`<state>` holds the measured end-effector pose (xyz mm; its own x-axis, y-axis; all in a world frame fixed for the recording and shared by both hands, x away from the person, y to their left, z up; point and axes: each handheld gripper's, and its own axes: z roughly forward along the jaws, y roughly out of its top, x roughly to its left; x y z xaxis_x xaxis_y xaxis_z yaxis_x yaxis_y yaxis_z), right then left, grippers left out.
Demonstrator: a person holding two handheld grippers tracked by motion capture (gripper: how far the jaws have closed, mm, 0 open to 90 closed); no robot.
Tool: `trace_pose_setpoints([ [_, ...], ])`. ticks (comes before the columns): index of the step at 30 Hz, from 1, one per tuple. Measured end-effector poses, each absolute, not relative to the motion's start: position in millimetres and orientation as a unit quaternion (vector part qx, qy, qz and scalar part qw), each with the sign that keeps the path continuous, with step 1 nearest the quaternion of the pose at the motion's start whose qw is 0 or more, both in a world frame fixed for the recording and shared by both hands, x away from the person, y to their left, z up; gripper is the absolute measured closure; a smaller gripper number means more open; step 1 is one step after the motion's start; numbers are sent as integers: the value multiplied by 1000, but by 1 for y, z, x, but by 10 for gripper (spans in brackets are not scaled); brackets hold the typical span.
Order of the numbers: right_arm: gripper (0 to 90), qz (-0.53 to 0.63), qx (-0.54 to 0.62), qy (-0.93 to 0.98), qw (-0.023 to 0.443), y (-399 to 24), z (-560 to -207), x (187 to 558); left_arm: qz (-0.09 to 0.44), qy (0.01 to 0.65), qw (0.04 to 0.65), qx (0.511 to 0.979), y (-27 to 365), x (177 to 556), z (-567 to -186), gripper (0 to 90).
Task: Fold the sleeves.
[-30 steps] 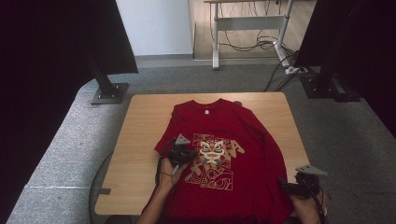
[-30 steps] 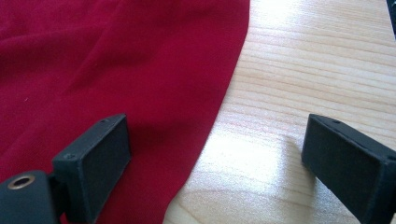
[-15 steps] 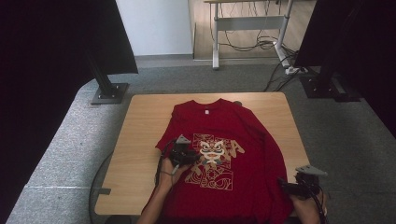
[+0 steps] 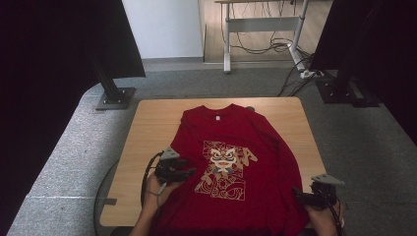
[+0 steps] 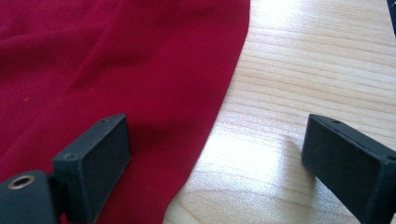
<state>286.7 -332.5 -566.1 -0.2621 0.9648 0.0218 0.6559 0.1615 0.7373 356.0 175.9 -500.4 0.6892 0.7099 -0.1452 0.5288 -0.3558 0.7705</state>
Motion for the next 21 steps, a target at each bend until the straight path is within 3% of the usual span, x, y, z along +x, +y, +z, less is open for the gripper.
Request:
trace_pose_setpoints([
  [9, 78, 326, 560, 724, 237, -332, -566, 287, 88, 370, 424, 822, 198, 303, -507, 403],
  [21, 78, 326, 560, 724, 237, -332, -566, 286, 53, 342, 433, 833, 197, 253, -525, 564],
])
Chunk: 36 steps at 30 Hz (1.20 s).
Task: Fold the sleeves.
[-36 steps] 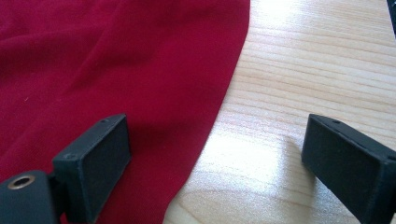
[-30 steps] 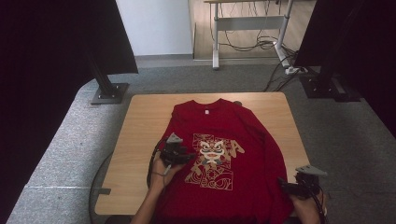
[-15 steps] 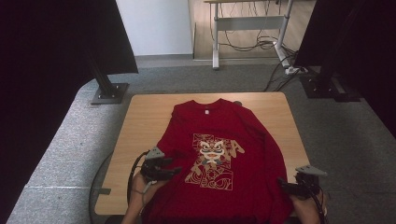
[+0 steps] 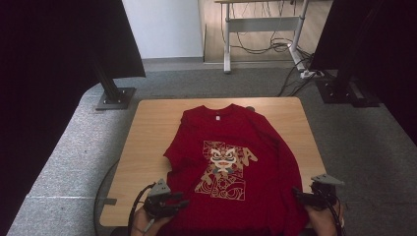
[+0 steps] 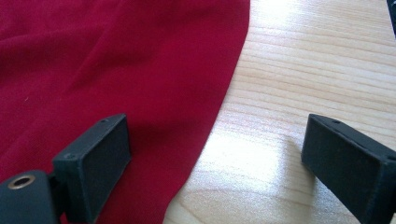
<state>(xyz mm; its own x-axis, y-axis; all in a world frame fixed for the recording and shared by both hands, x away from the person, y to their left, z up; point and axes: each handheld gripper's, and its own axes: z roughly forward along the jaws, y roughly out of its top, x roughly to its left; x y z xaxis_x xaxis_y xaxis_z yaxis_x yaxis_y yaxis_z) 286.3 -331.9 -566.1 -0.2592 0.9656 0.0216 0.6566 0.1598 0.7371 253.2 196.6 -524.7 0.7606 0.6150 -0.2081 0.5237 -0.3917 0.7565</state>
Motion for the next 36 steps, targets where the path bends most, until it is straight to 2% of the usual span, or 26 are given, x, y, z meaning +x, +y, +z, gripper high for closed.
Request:
trace_pose_setpoints([
  [6, 78, 326, 560, 724, 237, -332, -566, 286, 69, 353, 386, 849, 193, 246, -543, 561],
  [9, 78, 326, 560, 724, 237, -332, -566, 286, 106, 361, 362, 853, 194, 246, -545, 555],
  [19, 78, 326, 560, 724, 237, -332, -566, 286, 153, 358, 329, 861, 195, 243, -547, 552],
  [22, 78, 326, 560, 724, 237, -332, -566, 286, 169, 357, 319, 862, 195, 242, -547, 711],
  [23, 78, 326, 560, 724, 237, -332, -566, 286, 168, 359, 319, 861, 196, 242, -547, 711],
  [27, 78, 326, 560, 724, 237, -332, -566, 286, 165, 355, 319, 863, 199, 243, -547, 879],
  [31, 78, 326, 560, 724, 237, -332, -566, 286, 164, 347, 325, 864, 199, 241, -547, 885],
  [35, 78, 326, 560, 724, 237, -332, -566, 286, 137, 347, 371, 851, 203, 239, -542, 889],
  [36, 78, 326, 560, 724, 237, -332, -566, 286, 113, 348, 401, 840, 205, 240, -538, 889],
])
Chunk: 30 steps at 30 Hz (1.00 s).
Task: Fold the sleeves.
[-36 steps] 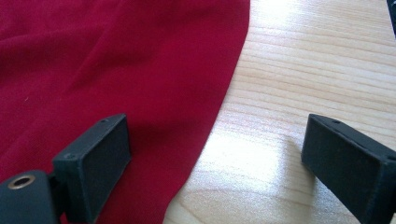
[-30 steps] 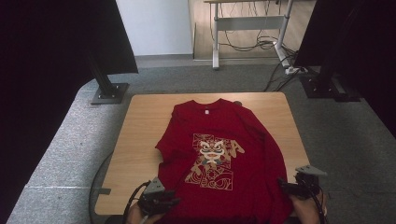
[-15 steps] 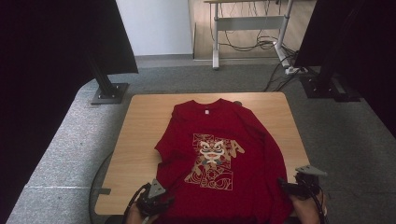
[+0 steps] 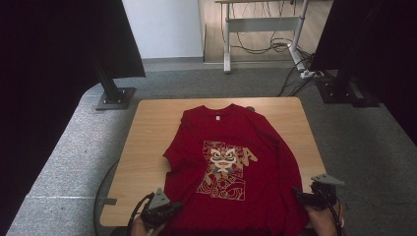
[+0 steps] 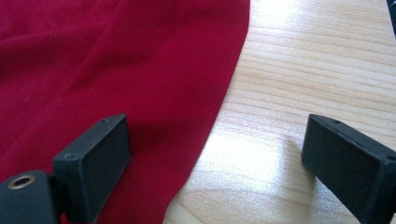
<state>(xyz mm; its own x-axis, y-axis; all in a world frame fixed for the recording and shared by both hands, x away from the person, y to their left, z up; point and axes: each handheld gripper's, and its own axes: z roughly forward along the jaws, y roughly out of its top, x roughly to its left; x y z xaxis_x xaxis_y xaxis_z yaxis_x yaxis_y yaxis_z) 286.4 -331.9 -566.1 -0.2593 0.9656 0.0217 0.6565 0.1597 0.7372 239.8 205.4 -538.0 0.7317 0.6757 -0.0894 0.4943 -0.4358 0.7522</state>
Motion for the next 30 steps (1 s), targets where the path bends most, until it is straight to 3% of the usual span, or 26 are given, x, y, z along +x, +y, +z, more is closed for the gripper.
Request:
trace_pose_setpoints([
  [11, 78, 326, 560, 724, 237, -332, -566, 286, 26, 322, 522, 790, 189, 247, -506, 886],
  [15, 78, 326, 560, 724, 237, -332, -566, 286, -45, 319, 574, 753, 180, 258, -506, 885],
  [20, 78, 326, 560, 724, 237, -332, -566, 286, -29, 339, 536, 773, 168, 266, -516, 874],
  [22, 78, 326, 560, 724, 237, -332, -566, 286, 5, 350, 488, 799, 164, 270, -527, 821],
  [25, 78, 326, 560, 724, 237, -332, -566, 286, 12, 347, 456, 820, 160, 270, -534, 738],
  [27, 78, 326, 560, 724, 237, -332, -566, 286, 15, 341, 454, 823, 157, 264, -535, 615],
  [30, 78, 326, 560, 724, 237, -332, -566, 286, 15, 319, 462, 828, 154, 253, -526, 547],
])
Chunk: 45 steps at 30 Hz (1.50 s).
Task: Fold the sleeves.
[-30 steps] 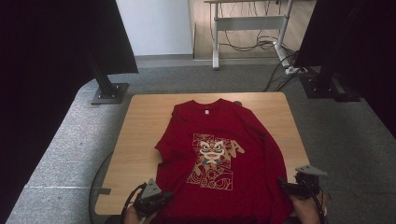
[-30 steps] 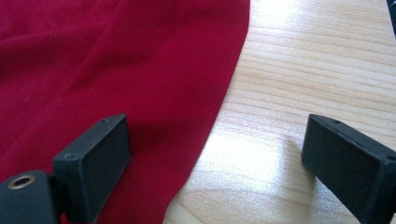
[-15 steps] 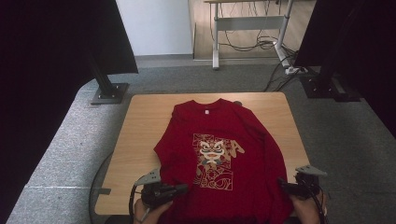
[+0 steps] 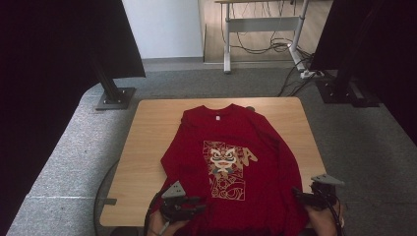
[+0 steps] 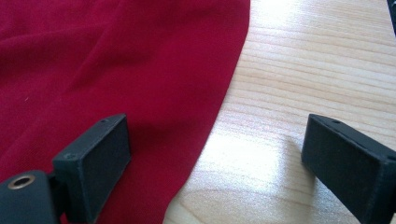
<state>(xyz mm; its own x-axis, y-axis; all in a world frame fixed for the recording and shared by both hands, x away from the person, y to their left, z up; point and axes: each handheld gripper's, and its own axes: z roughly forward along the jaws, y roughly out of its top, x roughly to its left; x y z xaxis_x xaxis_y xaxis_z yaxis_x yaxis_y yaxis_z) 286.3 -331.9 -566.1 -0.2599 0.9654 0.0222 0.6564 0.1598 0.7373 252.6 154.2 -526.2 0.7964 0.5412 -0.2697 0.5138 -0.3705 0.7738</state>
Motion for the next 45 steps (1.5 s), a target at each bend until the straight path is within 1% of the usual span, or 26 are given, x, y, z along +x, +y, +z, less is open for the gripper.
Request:
trace_pose_setpoints([
  [1, 78, 326, 560, 724, 237, -332, -566, 286, 15, 319, 462, 828, 154, 253, -526, 528],
  [2, 78, 326, 560, 724, 237, -332, -566, 286, 18, 307, 461, 832, 153, 245, -521, 523],
  [5, 78, 326, 560, 724, 237, -332, -566, 286, 13, 300, 463, 834, 153, 239, -519, 511],
  [8, 78, 326, 560, 724, 237, -332, -566, 286, 10, 292, 444, 847, 150, 234, -524, 504],
  [10, 78, 326, 560, 724, 237, -332, -566, 286, 1, 290, 434, 853, 148, 231, -528, 508],
  [13, 78, 326, 560, 724, 237, -332, -566, 286, 5, 282, 428, 859, 143, 225, -529, 519],
  [14, 78, 326, 560, 724, 237, -332, -566, 286, 4, 264, 429, 864, 137, 216, -529, 526],
  [19, 78, 326, 560, 724, 237, -332, -566, 286, 34, 234, 416, 878, 120, 203, -535, 546],
  [21, 78, 326, 560, 724, 237, -332, -566, 286, 60, 233, 396, 886, 113, 202, -540, 546],
  [22, 78, 326, 560, 724, 237, -332, -566, 286, 78, 231, 371, 896, 109, 204, -546, 554],
  [24, 78, 326, 560, 724, 237, -332, -566, 286, 105, 228, 347, 904, 105, 204, -551, 595],
  [25, 78, 326, 560, 724, 237, -332, -566, 286, 105, 228, 347, 904, 105, 204, -551, 642],
  [26, 78, 326, 560, 724, 237, -332, -566, 286, 124, 222, 338, 906, 104, 203, -550, 695],
  [29, 78, 326, 560, 724, 237, -332, -566, 286, 109, 220, 341, 907, 106, 203, -549, 836],
  [31, 78, 326, 560, 724, 237, -332, -566, 286, 108, 216, 344, 907, 106, 203, -549, 881],
  [33, 78, 326, 560, 724, 237, -332, -566, 286, 104, 217, 348, 906, 107, 203, -549, 887],
  [34, 78, 326, 560, 724, 237, -332, -566, 286, 91, 223, 360, 902, 109, 204, -548, 889],
  [37, 78, 326, 560, 724, 237, -332, -566, 286, 83, 228, 377, 894, 111, 206, -547, 892],
  [38, 78, 326, 560, 724, 237, -332, -566, 286, 50, 237, 420, 875, 114, 208, -544, 894],
  [39, 78, 326, 560, 724, 237, -332, -566, 286, 50, 237, 420, 875, 114, 208, -544, 894],
  [40, 78, 326, 560, 724, 237, -332, -566, 286, 35, 239, 448, 861, 114, 209, -538, 893],
  [41, 78, 326, 560, 724, 237, -332, -566, 286, 28, 236, 458, 857, 113, 208, -535, 892],
  [42, 78, 326, 560, 724, 237, -332, -566, 286, 6, 232, 477, 848, 112, 209, -533, 890],
  [43, 78, 326, 560, 724, 237, -332, -566, 286, 6, 232, 477, 848, 112, 209, -533, 887],
  [44, 78, 326, 560, 724, 237, -332, -566, 286, -26, 230, 488, 842, 109, 211, -533, 882],
  [45, 78, 326, 560, 724, 237, -332, -566, 286, -29, 229, 482, 845, 107, 212, -536, 874],
])
